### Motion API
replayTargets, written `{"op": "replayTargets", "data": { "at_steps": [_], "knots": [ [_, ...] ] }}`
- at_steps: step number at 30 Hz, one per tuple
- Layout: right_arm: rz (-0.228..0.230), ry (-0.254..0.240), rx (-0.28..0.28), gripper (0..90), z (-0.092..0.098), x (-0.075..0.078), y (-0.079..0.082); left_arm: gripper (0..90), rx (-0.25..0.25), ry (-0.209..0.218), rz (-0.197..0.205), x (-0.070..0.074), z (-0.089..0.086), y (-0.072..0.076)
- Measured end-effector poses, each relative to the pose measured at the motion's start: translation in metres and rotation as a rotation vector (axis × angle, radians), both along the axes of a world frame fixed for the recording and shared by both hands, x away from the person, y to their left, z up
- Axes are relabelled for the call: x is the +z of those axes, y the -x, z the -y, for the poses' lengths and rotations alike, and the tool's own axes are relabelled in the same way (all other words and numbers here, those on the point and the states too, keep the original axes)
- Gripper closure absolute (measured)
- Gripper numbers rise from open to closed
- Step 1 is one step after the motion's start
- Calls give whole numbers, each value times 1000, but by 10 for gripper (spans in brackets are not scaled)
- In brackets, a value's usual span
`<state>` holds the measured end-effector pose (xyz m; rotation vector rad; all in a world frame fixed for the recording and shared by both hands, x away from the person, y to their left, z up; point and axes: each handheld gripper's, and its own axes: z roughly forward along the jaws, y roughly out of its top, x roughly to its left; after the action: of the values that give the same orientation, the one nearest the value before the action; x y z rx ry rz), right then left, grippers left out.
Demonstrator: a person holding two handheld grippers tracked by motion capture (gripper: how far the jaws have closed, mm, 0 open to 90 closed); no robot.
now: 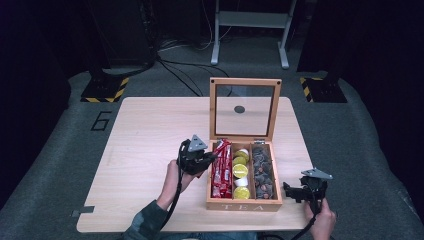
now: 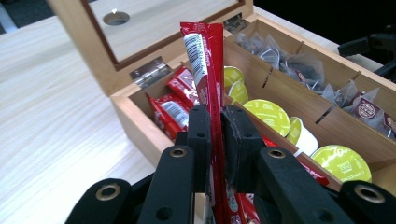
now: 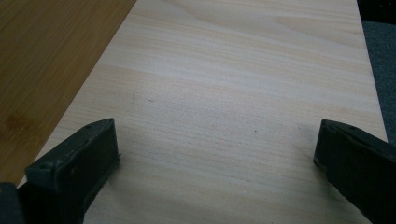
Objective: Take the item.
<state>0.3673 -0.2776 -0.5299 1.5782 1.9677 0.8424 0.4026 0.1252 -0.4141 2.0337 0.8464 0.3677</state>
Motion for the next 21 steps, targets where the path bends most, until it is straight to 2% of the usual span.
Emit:
{"op": "replayTargets", "data": {
  "at_steps": [5, 7, 21],
  "knots": [
    [-4, 1, -1, 0, 0, 0, 0, 809, 12, 8, 18, 3, -10, 1],
    [0, 0, 0, 0, 0, 0, 0, 809, 10, 7, 13, 4, -14, 2],
    [0, 0, -1, 0, 0, 0, 0, 808, 64, 21, 45, 7, -40, 4]
  ]
}}
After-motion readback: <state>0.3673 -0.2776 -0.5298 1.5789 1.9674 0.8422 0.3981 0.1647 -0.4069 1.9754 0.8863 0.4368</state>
